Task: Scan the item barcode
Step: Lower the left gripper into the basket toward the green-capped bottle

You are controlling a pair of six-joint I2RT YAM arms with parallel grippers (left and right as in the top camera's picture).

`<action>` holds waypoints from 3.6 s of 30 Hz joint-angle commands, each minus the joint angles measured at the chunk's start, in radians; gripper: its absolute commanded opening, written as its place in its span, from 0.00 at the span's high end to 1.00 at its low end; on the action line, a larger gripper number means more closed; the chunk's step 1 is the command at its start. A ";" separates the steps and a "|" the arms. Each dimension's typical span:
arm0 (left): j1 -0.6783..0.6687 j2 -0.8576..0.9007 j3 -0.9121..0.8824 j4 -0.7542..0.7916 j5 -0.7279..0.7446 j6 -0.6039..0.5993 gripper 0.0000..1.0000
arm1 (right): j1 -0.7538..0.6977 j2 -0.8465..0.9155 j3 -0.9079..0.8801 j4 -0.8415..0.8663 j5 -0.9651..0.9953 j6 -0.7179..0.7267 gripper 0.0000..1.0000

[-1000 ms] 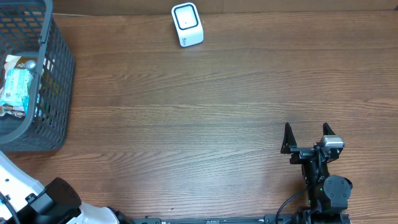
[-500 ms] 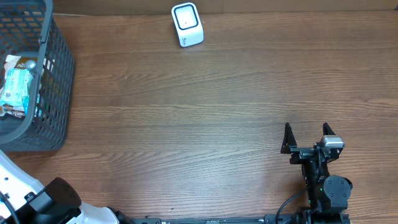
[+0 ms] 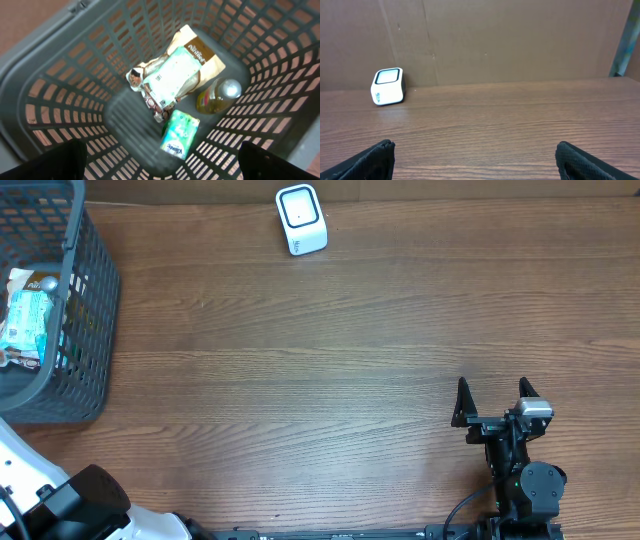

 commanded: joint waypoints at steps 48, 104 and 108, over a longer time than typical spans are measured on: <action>0.012 0.028 -0.109 0.025 -0.132 -0.014 0.00 | -0.003 -0.008 -0.011 0.006 0.010 0.004 0.00; 0.009 0.418 -0.122 -0.092 0.201 0.160 0.01 | -0.003 -0.008 -0.011 0.006 0.010 0.004 0.00; 0.009 0.418 -0.148 -0.075 0.201 0.160 0.01 | -0.003 -0.008 -0.011 0.006 0.010 0.004 0.00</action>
